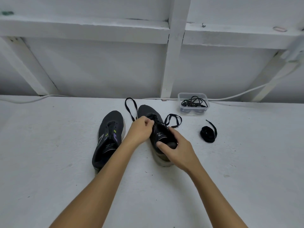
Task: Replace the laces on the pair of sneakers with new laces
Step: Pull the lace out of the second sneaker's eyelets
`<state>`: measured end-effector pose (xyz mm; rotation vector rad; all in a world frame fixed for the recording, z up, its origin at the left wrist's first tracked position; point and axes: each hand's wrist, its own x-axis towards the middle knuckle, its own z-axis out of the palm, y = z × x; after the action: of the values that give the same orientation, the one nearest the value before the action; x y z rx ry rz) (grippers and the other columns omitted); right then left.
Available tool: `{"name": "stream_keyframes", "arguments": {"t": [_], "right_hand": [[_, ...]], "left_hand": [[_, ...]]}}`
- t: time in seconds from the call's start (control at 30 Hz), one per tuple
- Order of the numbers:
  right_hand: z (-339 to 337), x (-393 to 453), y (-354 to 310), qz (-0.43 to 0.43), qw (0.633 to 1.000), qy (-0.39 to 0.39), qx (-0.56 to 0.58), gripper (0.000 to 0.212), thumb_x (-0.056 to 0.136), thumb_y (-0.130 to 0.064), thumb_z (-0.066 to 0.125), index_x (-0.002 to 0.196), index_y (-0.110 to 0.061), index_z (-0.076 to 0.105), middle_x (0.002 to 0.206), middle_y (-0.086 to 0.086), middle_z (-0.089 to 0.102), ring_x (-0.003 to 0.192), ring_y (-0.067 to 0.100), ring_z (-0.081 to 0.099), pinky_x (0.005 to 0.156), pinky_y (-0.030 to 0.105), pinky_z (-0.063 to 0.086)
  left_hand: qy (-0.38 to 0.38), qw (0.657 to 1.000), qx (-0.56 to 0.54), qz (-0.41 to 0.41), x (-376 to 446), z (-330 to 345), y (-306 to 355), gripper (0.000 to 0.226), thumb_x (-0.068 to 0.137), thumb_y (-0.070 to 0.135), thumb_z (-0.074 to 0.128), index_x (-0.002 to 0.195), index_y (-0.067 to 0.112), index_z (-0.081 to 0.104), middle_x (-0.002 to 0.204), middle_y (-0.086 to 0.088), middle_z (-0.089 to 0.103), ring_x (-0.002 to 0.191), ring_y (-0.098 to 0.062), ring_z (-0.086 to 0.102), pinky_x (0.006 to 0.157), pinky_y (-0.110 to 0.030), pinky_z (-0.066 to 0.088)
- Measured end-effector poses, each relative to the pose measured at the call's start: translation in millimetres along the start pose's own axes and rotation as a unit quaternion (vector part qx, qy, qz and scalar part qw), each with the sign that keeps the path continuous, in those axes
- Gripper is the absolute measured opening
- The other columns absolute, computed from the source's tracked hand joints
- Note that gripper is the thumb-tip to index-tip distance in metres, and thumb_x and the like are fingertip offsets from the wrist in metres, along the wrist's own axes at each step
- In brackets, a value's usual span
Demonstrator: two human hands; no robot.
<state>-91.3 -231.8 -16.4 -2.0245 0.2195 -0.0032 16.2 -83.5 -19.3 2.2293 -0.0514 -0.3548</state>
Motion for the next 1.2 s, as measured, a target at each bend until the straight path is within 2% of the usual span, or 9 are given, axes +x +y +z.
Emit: {"name": "stream_keyframes", "arguments": {"t": [0.1, 0.2, 0.37, 0.5, 0.67, 0.8, 0.93, 1.07, 1.2], "right_hand": [[17.3, -7.0, 11.1, -0.018, 0.999, 0.039, 0.018, 0.073, 0.072, -0.04, 0.086, 0.136, -0.048, 0.052, 0.127, -0.026, 0.061, 0.115, -0.003, 0.059, 0.094, 0.016, 0.049], [26.7, -5.0, 17.6, -0.015, 0.996, 0.082, 0.024, 0.079, 0.068, -0.041, 0.087, 0.138, -0.043, 0.05, 0.131, -0.024, 0.057, 0.118, -0.001, 0.057, 0.098, 0.026, 0.051], [30.5, -1.4, 22.1, -0.018, 0.995, 0.1, 0.015, 0.074, 0.072, -0.035, 0.087, 0.137, -0.038, 0.052, 0.131, -0.022, 0.057, 0.121, -0.004, 0.053, 0.102, 0.026, 0.048], [26.7, -1.1, 21.2, -0.022, 0.996, 0.085, 0.005, 0.081, 0.07, -0.042, 0.088, 0.141, -0.036, 0.05, 0.132, -0.02, 0.056, 0.121, -0.004, 0.053, 0.1, 0.02, 0.046], [11.4, -1.3, 2.2, -0.014, 0.998, 0.063, -0.011, 0.062, 0.076, -0.044, 0.082, 0.133, -0.038, 0.057, 0.118, -0.029, 0.061, 0.112, -0.012, 0.055, 0.091, 0.009, 0.042], [4.4, 12.6, -17.4, -0.015, 0.996, 0.023, -0.084, 0.036, 0.082, -0.042, 0.077, 0.114, -0.036, 0.064, 0.089, -0.031, 0.058, 0.089, -0.016, 0.055, 0.07, 0.0, 0.038], [13.1, 24.8, -24.4, 0.004, 0.992, 0.007, -0.13, 0.048, 0.084, -0.045, 0.076, 0.126, -0.026, 0.062, 0.098, -0.021, 0.06, 0.093, 0.005, 0.054, 0.074, 0.014, 0.04], [23.1, 29.0, -17.2, 0.029, 0.99, 0.043, -0.129, 0.048, 0.083, -0.048, 0.074, 0.124, -0.026, 0.062, 0.114, -0.009, 0.068, 0.105, 0.014, 0.063, 0.084, 0.024, 0.047], [27.6, 29.5, -15.2, 0.048, 0.989, 0.066, -0.12, 0.05, 0.085, -0.046, 0.073, 0.128, -0.024, 0.061, 0.117, -0.006, 0.07, 0.109, 0.017, 0.063, 0.092, 0.03, 0.052]], "left_hand": [[0.01, 0.999, -0.048, 0.004, -4.0, 3.8, -11.5, 0.024, 0.098, 0.037, 0.06, 0.115, 0.021, 0.067, 0.109, 0.01, 0.067, 0.103, -0.007, 0.06, 0.083, -0.019, 0.041], [0.04, 0.998, -0.046, 0.011, -2.6, 5.1, -11.3, 0.015, 0.101, 0.032, 0.057, 0.105, 0.021, 0.067, 0.102, 0.009, 0.068, 0.096, -0.007, 0.062, 0.071, -0.013, 0.041], [0.017, 0.993, -0.107, -0.035, 4.7, -0.3, -10.6, 0.024, 0.106, 0.036, 0.04, 0.099, 0.022, 0.058, 0.102, 0.005, 0.071, 0.097, -0.012, 0.068, 0.091, -0.04, 0.054], [-0.024, 0.994, -0.102, -0.013, -2.0, 1.3, -18.8, 0.022, 0.098, 0.043, 0.056, 0.11, 0.026, 0.064, 0.107, 0.011, 0.068, 0.102, -0.009, 0.063, 0.095, -0.037, 0.053], [0.006, 0.999, -0.033, 0.003, -1.1, -2.7, -17.0, 0.014, 0.102, 0.032, 0.053, 0.104, 0.023, 0.063, 0.106, 0.005, 0.067, 0.091, -0.016, 0.064, 0.075, -0.029, 0.049], [0.001, 0.991, -0.127, -0.033, 2.0, -5.7, -11.9, 0.023, 0.107, 0.026, 0.037, 0.109, 0.017, 0.057, 0.1, 0.005, 0.073, 0.092, -0.011, 0.07, 0.088, -0.039, 0.057], [-0.012, 0.974, -0.212, -0.075, 4.7, -7.2, -14.1, 0.021, 0.106, 0.025, 0.041, 0.112, 0.014, 0.058, 0.099, 0.002, 0.075, 0.096, -0.012, 0.071, 0.094, -0.044, 0.057], [-0.047, 0.99, -0.13, -0.019, 1.8, -4.2, -21.3, 0.013, 0.093, 0.035, 0.066, 0.098, 0.023, 0.071, 0.099, 0.005, 0.074, 0.098, -0.017, 0.07, 0.093, -0.045, 0.057], [0.032, 0.97, -0.233, -0.053, 8.5, -10.9, -10.0, 0.021, 0.104, 0.023, 0.047, 0.11, 0.008, 0.06, 0.099, -0.005, 0.074, 0.083, -0.013, 0.075, 0.079, -0.034, 0.061]]}}
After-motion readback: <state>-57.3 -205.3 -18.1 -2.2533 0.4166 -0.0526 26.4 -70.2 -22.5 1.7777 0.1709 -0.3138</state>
